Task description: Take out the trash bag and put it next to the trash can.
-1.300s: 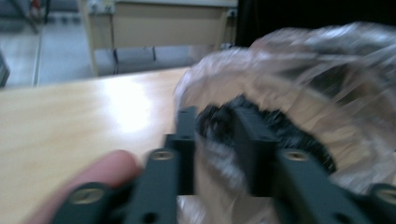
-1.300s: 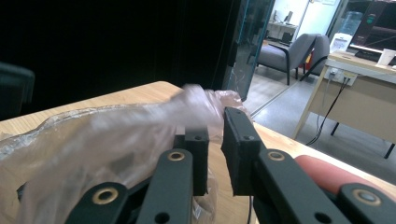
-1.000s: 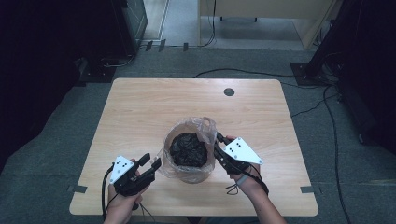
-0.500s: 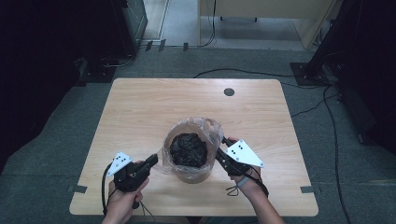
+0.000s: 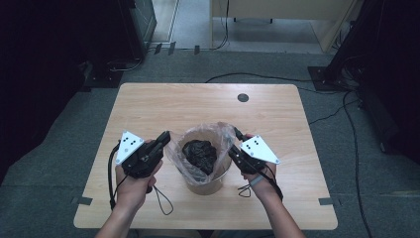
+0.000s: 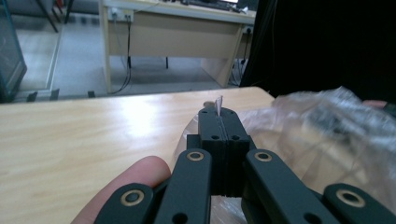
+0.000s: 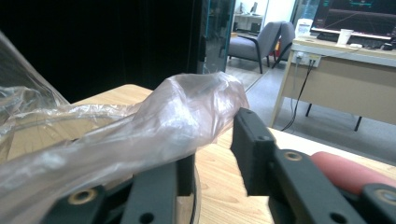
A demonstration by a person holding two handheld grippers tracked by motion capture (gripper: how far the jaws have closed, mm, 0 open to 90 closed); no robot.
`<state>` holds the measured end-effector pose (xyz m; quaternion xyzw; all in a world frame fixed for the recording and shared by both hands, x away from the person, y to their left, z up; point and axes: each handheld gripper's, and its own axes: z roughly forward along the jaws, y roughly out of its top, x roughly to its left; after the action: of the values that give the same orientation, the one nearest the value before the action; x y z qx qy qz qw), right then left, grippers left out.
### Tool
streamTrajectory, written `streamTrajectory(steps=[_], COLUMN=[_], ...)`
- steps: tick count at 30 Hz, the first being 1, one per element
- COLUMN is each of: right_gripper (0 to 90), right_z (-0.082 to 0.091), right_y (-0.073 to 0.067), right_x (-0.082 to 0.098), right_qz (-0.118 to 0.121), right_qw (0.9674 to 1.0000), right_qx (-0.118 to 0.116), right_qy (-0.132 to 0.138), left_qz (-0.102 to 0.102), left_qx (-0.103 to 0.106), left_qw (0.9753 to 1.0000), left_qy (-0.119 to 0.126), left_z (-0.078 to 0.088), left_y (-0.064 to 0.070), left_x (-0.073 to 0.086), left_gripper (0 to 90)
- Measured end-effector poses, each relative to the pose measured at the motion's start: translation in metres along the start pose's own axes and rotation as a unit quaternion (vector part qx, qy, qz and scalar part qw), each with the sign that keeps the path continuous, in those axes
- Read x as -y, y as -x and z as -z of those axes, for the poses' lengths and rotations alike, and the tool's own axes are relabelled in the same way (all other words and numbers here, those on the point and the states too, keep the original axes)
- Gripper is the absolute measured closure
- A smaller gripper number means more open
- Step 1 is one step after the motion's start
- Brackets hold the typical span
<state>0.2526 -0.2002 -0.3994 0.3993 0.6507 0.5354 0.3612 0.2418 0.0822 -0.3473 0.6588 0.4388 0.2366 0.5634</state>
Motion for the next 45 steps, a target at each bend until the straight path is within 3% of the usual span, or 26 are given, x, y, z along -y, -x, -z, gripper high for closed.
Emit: streamTrajectory(steps=[4, 8, 10, 12, 15, 20, 24, 28, 31, 33, 36, 37, 39, 40, 45], right_gripper=[88.0, 90.0, 90.0, 85.3, 78.5, 73.7, 71.4, 66.4, 61.3, 58.5, 53.9, 53.9, 47.1, 36.4, 24.8], right_z=[-0.001, 0.001, 0.003, 0.005, 0.007, 0.018, 0.032, 0.042, 0.047, 0.053, 0.057, 0.057, 0.055, 0.052, 0.044], right_y=[-0.006, -0.018, -0.024, -0.027, -0.026, -0.007, 0.001, -0.002, -0.005, -0.008, -0.008, -0.008, -0.013, -0.021, -0.034], right_x=[-0.006, -0.022, -0.03, -0.032, -0.025, -0.008, 0.005, 0.011, 0.011, 0.011, 0.009, 0.009, 0.008, 0.008, 0.006], right_qz=[-0.006, -0.005, -0.003, 0.003, 0.022, -0.015, -0.021, -0.019, -0.02, -0.024, -0.062, -0.062, -0.069, -0.067, -0.083], right_qw=[0.9998, 0.9985, 0.9976, 0.9974, 0.9986, 0.9992, 0.9985, 0.9972, 0.996, 0.9938, 0.9881, 0.9881, 0.9837, 0.9822, 0.9778], right_qx=[-0.014, -0.04, -0.049, -0.052, -0.043, -0.034, -0.036, -0.061, -0.079, -0.104, -0.137, -0.137, -0.161, -0.168, -0.181], right_qy=[0.013, 0.037, 0.049, 0.049, 0.023, -0.013, -0.037, -0.039, -0.037, -0.03, -0.03, -0.03, -0.041, -0.05, -0.065], left_qz=[-0.009, -0.016, -0.019, -0.028, -0.017, 0.008, 0.01, 0.01, 0.009, 0.01, 0.016, 0.015, 0.015, 0.014, 0.011], left_qx=[0.025, 0.063, 0.071, 0.063, 0.054, 0.061, 0.061, 0.049, 0.054, 0.053, 0.053, 0.053, 0.056, 0.057, 0.056], left_qw=[0.9996, 0.9979, 0.9972, 0.9976, 0.9984, 0.9981, 0.998, 0.9987, 0.9985, 0.9985, 0.9984, 0.9985, 0.9983, 0.9983, 0.9984], left_qy=[0.003, 0.008, 0.015, 0.01, 0.003, -0.008, -0.009, -0.002, -0.003, -0.004, -0.005, -0.003, -0.003, -0.002, 0.0], left_z=[-0.009, -0.015, -0.015, -0.016, -0.015, -0.011, -0.01, -0.011, -0.013, -0.017, -0.02, -0.022, -0.024, -0.025, -0.028], left_y=[0.02, 0.044, 0.051, 0.051, 0.039, 0.022, 0.02, 0.024, 0.026, 0.028, 0.029, 0.03, 0.033, 0.034, 0.04], left_x=[-0.01, -0.018, -0.02, -0.017, -0.008, 0.007, 0.014, 0.012, 0.01, 0.007, 0.004, 0.003, 0.001, 0.001, -0.001], left_gripper=[90.0, 90.0, 90.0, 90.0, 83.6, 76.6, 70.3, 85.5, 90.0, 90.0, 90.0, 90.0, 90.0, 90.0, 90.0])
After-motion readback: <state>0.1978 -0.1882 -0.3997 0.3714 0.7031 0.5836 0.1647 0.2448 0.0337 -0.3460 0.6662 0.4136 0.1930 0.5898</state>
